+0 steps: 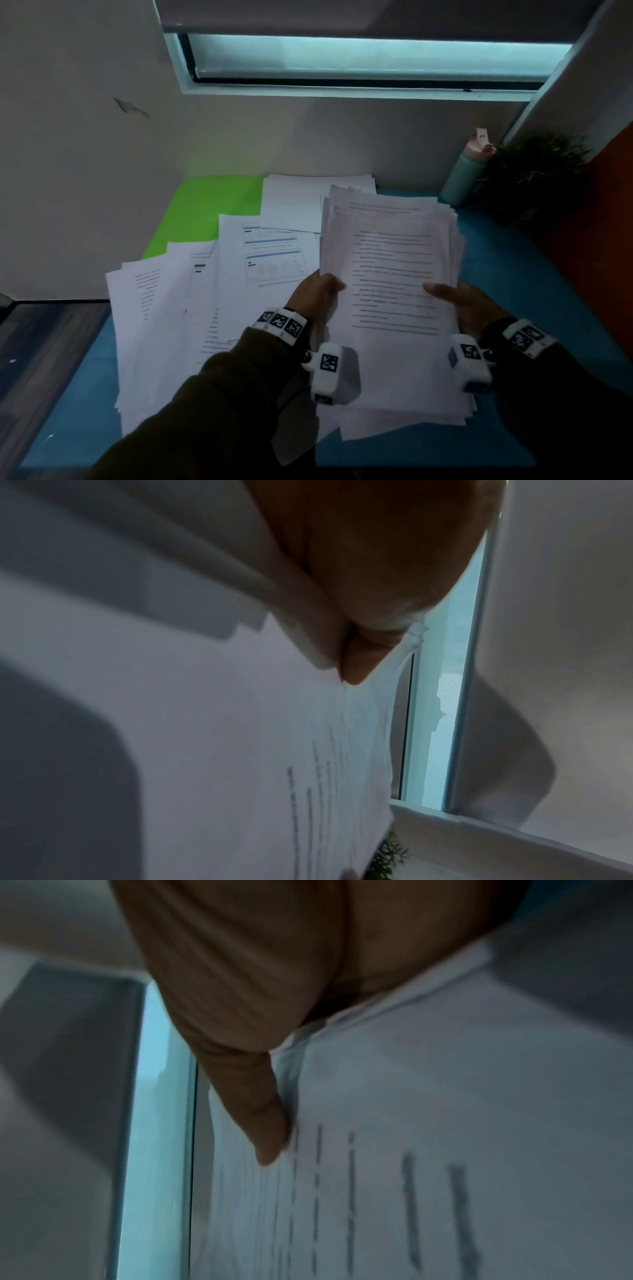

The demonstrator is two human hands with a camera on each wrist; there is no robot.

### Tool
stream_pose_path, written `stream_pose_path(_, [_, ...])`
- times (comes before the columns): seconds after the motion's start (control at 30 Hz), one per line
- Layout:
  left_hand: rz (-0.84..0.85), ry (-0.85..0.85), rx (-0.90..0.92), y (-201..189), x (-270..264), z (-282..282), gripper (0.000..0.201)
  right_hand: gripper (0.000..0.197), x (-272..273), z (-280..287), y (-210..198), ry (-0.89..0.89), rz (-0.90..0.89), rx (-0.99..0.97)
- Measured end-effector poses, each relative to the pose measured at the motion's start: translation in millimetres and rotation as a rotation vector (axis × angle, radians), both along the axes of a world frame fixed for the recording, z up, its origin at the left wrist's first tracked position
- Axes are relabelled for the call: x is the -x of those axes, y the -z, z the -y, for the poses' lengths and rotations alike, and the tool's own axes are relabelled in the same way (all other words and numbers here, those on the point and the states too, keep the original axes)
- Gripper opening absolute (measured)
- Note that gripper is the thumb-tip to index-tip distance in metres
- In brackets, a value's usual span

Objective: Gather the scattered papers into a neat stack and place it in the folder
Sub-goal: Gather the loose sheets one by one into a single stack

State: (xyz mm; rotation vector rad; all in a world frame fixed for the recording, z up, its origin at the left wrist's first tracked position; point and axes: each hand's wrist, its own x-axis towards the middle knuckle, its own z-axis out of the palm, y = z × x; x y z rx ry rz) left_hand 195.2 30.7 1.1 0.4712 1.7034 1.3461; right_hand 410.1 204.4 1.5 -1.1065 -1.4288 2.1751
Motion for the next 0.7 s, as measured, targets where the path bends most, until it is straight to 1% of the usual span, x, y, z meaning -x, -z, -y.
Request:
stream_pose_path(0.03, [0.003, 0.006, -0.001, -1, -2, -4, 0.014, 0.04, -6, 0, -2, -0.01, -0.017, 0.032])
stream_pose_path(0.07, [-0.002, 0.009, -0.008, 0, -3, -7, 0.016, 0.035, -12, -4, 0, -0.015, -0.028, 0.069])
stream_pose_path(0.1, [-0.019, 0.015, -0.01, 3, -3, -10, 0.019, 0.037, -18, -8, 4, -0.045, -0.027, 0.114])
stream_pose_path(0.13, [-0.036, 0.017, -0.006, 8, -3, -13, 0.022, 0.043, -24, -10, 7, -0.048, 0.006, 0.147])
stream_pose_path(0.17, [-0.052, 0.031, -0.007, 12, -4, -16, 0.026, 0.05, -28, -11, 9, -0.053, 0.045, 0.157])
stream_pose_path(0.2, [-0.071, 0.062, 0.006, 17, -5, -18, 0.03, 0.051, -30, -11, 8, -0.062, 0.063, 0.165])
stream_pose_path(0.23, [-0.1, 0.103, 0.023, 17, -9, -21, 0.035, 0.049, -30, -11, 7, -0.055, 0.079, 0.132])
stream_pose_path(0.27, [-0.125, 0.135, 0.04, 18, -13, -24, 0.039, 0.052, -29, -10, 4, -0.025, 0.09, 0.083])
stream_pose_path(0.3, [-0.153, 0.147, 0.041, 11, -19, -25, 0.041, 0.065, -27, -12, 3, -0.003, 0.098, 0.022])
stream_pose_path(0.33, [-0.198, 0.144, 0.038, 5, -23, -26, 0.04, 0.082, -27, -13, 3, 0.025, 0.106, -0.03])
stream_pose_path(0.37, [-0.276, 0.131, 0.037, 3, -22, -27, 0.035, 0.091, -27, -17, 3, 0.042, 0.106, -0.07])
stream_pose_path(0.4, [-0.388, 0.088, 0.042, 0, -18, -26, 0.03, 0.086, -27, -20, 4, 0.064, 0.112, -0.088])
stream_pose_path(0.43, [-0.507, 0.006, 0.047, -3, -9, -25, 0.029, 0.07, -29, -24, 7, 0.09, 0.114, -0.096])
stream_pose_path(0.47, [-0.6, -0.093, 0.063, -7, 2, -22, 0.032, 0.054, -32, -25, 8, 0.122, 0.122, -0.099])
stream_pose_path(0.5, [-0.67, -0.189, 0.108, -12, 18, -17, 0.038, 0.044, -34, -27, 10, 0.137, 0.133, -0.1])
stream_pose_path(0.53, [-0.716, -0.27, 0.194, -15, 35, -12, 0.047, 0.038, -36, -28, 12, 0.139, 0.141, -0.093])
stream_pose_path(0.6, [-0.75, -0.375, 0.437, -19, 70, 2, 0.071, 0.037, -39, -29, 17, 0.128, 0.16, -0.083])
stream_pose_path(0.63, [-0.737, -0.402, 0.549, -20, 85, 12, 0.082, 0.038, -40, -30, 20, 0.125, 0.168, -0.075])
stream_pose_path(0.7, [-0.658, -0.465, 0.681, -22, 109, 31, 0.096, 0.047, -40, -31, 22, 0.126, 0.167, -0.079])
